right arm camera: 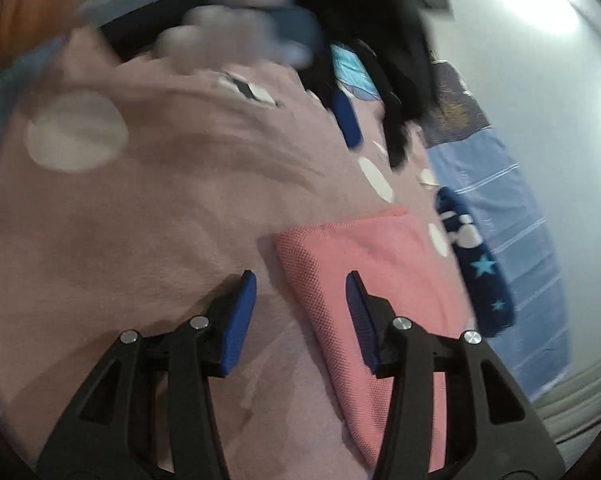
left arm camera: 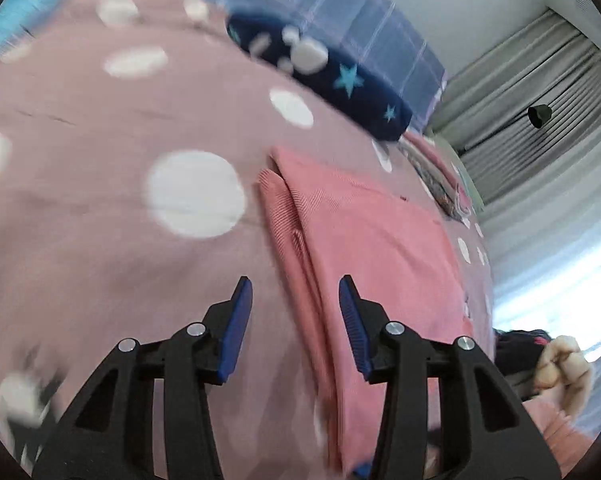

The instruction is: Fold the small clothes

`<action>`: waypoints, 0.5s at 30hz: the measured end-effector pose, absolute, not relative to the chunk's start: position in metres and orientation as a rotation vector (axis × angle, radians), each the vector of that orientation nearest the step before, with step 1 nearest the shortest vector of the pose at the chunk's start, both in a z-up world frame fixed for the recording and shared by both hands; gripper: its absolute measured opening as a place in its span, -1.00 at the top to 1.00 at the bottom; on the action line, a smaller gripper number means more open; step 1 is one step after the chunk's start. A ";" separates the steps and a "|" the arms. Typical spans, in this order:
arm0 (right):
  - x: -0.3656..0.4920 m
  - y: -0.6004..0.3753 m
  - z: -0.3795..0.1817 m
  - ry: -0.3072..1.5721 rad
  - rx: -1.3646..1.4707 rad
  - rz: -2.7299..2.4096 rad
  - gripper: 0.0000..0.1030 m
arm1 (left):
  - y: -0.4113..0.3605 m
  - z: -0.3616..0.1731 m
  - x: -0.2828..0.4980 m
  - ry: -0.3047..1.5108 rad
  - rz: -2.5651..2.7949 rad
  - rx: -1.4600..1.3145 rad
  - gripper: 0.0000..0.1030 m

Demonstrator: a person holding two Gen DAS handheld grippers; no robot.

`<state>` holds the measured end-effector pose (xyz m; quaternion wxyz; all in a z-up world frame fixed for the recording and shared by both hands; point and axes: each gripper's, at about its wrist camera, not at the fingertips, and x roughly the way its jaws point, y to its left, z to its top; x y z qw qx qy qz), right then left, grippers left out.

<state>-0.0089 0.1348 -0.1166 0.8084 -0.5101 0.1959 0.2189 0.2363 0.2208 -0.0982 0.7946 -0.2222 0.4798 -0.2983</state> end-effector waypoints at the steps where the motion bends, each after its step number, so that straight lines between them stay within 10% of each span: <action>1: -0.008 0.137 -0.117 0.411 -1.101 0.443 0.13 | 0.215 -0.105 0.246 1.053 -0.667 -0.492 0.12; 4: -0.002 0.142 -0.119 0.420 -1.111 0.406 0.17 | 0.203 -0.116 0.263 1.002 -0.745 -0.545 0.12; 9: 0.006 0.156 -0.130 0.411 -1.122 0.398 0.51 | 0.213 -0.132 0.269 0.924 -0.795 -0.676 0.74; 15: 0.000 0.148 -0.125 0.404 -1.050 0.438 0.90 | 0.218 -0.129 0.264 0.879 -0.804 -0.705 0.81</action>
